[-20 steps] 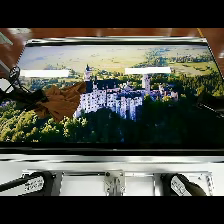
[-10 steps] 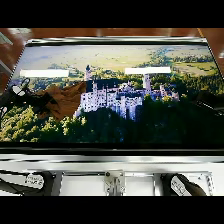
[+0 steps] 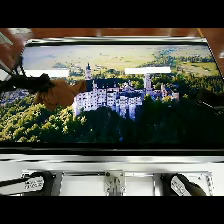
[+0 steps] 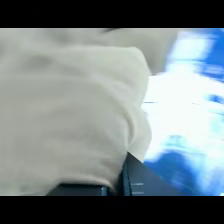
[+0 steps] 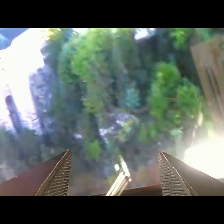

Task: Fold the shirts.

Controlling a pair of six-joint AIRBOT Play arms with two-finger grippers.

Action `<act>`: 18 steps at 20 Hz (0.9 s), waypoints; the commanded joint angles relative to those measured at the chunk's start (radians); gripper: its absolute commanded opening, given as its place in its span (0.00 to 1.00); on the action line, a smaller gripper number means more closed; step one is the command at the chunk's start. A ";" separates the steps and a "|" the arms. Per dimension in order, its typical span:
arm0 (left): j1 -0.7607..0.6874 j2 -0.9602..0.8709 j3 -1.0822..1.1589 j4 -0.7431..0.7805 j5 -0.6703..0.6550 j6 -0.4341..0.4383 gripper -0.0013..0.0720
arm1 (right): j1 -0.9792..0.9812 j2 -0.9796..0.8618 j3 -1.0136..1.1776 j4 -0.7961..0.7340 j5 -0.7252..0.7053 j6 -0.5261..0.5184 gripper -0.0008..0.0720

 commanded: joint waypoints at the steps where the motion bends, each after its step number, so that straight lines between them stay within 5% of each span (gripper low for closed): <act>1: -0.160 0.282 0.093 -0.025 -0.037 0.089 0.07 | 0.000 0.047 0.002 0.098 -0.006 -0.056 0.91; 7: -0.596 0.486 0.045 -0.008 -0.013 0.007 0.07 | 0.001 0.304 0.002 0.085 0.033 -0.097 0.91; 13: -0.922 0.377 -0.360 0.033 0.179 -0.087 0.07 | 0.002 0.417 -0.042 0.055 0.204 -0.071 0.91; 17: -0.960 0.207 -0.558 -0.005 0.251 -0.271 0.07 | 0.001 0.417 -0.257 0.179 0.200 -0.071 0.91; 18: -0.953 0.170 -0.551 -0.018 0.222 -0.267 0.30 | 0.001 0.416 -0.320 0.201 0.180 -0.071 0.91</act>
